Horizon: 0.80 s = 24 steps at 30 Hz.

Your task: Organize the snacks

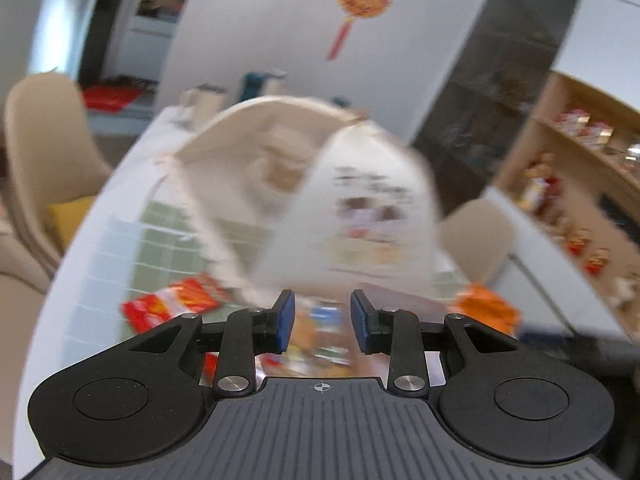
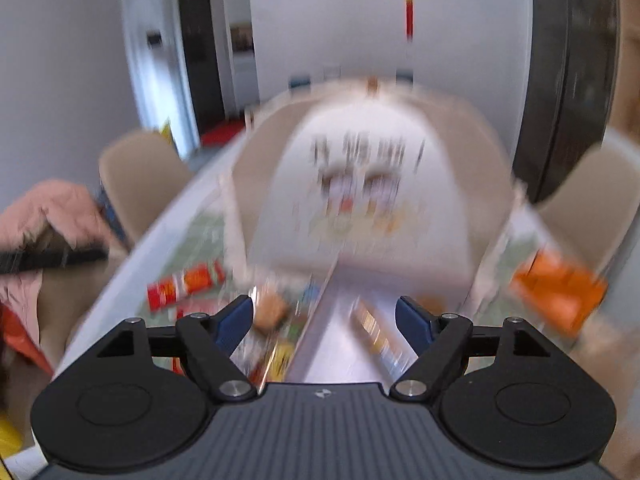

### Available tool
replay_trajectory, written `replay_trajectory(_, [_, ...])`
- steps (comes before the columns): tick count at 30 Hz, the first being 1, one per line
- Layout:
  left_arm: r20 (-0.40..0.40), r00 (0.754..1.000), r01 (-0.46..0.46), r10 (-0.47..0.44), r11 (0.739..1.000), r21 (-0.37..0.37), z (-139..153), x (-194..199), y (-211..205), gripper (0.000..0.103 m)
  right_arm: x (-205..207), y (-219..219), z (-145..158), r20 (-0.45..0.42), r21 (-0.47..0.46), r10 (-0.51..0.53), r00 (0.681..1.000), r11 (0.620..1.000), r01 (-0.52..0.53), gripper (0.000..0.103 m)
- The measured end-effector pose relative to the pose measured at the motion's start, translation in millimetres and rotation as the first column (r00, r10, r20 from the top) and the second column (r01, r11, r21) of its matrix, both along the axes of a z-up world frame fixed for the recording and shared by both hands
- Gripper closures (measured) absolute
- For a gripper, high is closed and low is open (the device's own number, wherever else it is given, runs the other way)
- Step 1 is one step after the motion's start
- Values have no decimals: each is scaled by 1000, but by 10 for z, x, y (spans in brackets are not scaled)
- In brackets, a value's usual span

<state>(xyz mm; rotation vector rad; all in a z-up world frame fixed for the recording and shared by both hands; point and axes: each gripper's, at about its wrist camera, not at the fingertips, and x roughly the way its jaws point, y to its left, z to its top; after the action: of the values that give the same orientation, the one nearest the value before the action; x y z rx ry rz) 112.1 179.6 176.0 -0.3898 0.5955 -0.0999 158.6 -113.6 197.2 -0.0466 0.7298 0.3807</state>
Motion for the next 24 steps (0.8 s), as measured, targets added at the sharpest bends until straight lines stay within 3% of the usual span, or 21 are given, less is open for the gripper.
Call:
replay_trajectory(5, [-123, 988, -91, 97, 994, 52, -640, 791, 528, 69, -128, 325, -637, -61, -73, 30, 998, 997, -35, 24])
replay_trajectory(7, [-155, 984, -84, 92, 995, 56, -867, 1097, 678, 69, -170, 438, -799, -84, -73, 49, 995, 996, -55, 24])
replay_trajectory(11, [-184, 980, -47, 78, 985, 163, -1226, 1674, 764, 69, -218, 641, -1047, -119, -106, 40, 992, 993, -53, 24])
replay_trajectory(14, [-221, 972, -30, 74, 979, 200, -1461, 1996, 860, 69, -205, 725, -1135, -137, -113, 29, 990, 993, -45, 24])
replay_trajectory(16, [-254, 965, -11, 61, 981, 194, -1573, 2042, 929, 70, -151, 763, -1116, -123, -103, 22, 992, 994, -35, 24])
replay_trajectory(20, [-246, 969, 72, -23, 979, 190, -1605, 1849, 911, 75, 131, 891, -1000, -57, -56, -20, 998, 998, 16, 30])
replay_trajectory(24, [-258, 957, 167, -130, 978, 127, -1579, 1530, 828, 75, 625, 1161, -975, -70, 1, -4, 998, 1000, 4, 32])
